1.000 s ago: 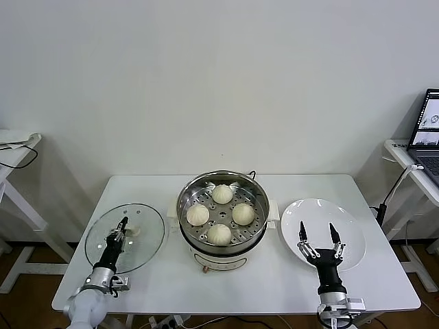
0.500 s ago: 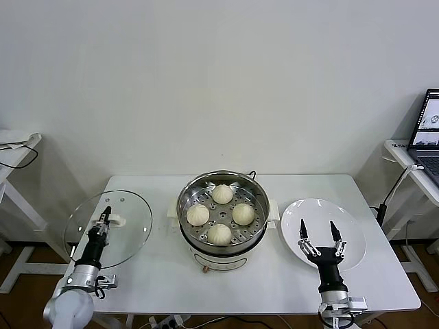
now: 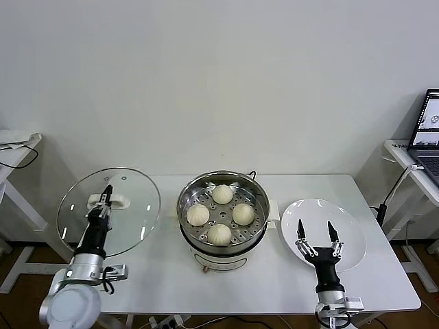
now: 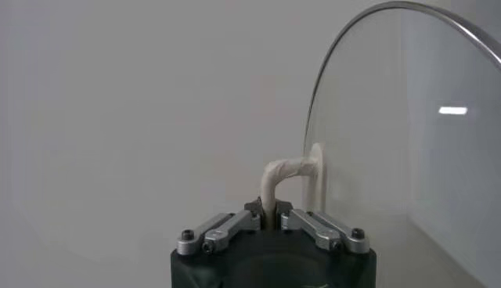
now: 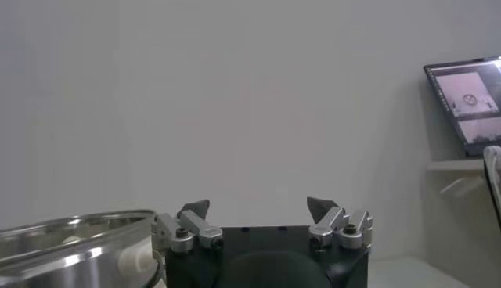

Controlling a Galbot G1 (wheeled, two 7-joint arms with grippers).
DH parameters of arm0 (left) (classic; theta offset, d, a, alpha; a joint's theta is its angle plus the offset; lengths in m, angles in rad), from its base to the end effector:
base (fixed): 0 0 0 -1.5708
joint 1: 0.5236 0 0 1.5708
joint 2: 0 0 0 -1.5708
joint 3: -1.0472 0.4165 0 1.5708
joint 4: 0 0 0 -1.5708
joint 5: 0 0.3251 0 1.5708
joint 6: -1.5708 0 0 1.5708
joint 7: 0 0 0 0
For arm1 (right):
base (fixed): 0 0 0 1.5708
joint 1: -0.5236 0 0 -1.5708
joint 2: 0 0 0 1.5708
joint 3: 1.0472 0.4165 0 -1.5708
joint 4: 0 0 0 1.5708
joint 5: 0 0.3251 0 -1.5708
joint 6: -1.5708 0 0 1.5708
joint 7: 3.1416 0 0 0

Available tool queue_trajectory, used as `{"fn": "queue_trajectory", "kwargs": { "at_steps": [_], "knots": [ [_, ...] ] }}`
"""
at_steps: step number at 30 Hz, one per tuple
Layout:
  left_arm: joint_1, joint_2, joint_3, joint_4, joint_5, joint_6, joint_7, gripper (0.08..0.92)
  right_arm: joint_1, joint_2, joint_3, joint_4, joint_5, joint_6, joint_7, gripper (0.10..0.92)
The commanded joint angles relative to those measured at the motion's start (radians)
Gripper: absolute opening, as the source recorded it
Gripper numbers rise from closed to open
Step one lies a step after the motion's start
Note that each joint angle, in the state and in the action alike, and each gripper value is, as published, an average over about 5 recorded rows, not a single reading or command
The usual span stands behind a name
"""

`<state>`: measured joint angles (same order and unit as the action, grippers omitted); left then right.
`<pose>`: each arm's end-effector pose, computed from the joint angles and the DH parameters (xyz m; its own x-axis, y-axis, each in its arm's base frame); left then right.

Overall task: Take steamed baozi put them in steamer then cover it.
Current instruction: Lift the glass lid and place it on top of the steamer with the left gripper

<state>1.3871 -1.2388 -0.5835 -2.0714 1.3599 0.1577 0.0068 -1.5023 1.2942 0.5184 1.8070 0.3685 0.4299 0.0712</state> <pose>0.1882 0.1010 -0.3218 -0.9853 -0.0505 -0.1629 -0.1568 -0.1083 0.9817 0.1398 -0.0914 -0.4335 -0.9807 0.0498 -0.1889 0.0259 0.9916 0.1268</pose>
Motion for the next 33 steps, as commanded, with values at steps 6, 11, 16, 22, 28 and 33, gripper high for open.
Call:
{"fn": "queue_trajectory", "kwargs": {
  "at_steps": [6,11,16,22,28,33],
  "knots": [
    [-0.226,0.075,0.521,-0.149,0.071,0.453,0.302,0.189,-0.006,0.029,0.034,-0.018,-0.011,0.004,-0.002,0.823],
    [-0.322,0.034,0.633,-0.074,0.096,0.504,0.331,0.189,-0.008,0.044,0.048,-0.029,-0.02,0.006,-0.002,0.823],
    [-0.407,-0.021,0.707,0.012,0.125,0.529,0.351,0.189,-0.012,0.053,0.063,-0.034,-0.025,0.007,-0.002,0.823],
    [-0.473,-0.069,0.763,0.112,0.165,0.539,0.358,0.189,-0.006,0.059,0.082,-0.049,-0.024,0.007,-0.001,0.823],
    [-0.514,-0.109,0.781,0.165,0.191,0.546,0.367,0.189,-0.002,0.064,0.09,-0.061,-0.027,0.007,-0.002,0.823],
    [-0.529,-0.148,0.781,0.203,0.204,0.549,0.369,0.189,-0.002,0.07,0.092,-0.068,-0.035,0.007,-0.001,0.823]
  ]
}}
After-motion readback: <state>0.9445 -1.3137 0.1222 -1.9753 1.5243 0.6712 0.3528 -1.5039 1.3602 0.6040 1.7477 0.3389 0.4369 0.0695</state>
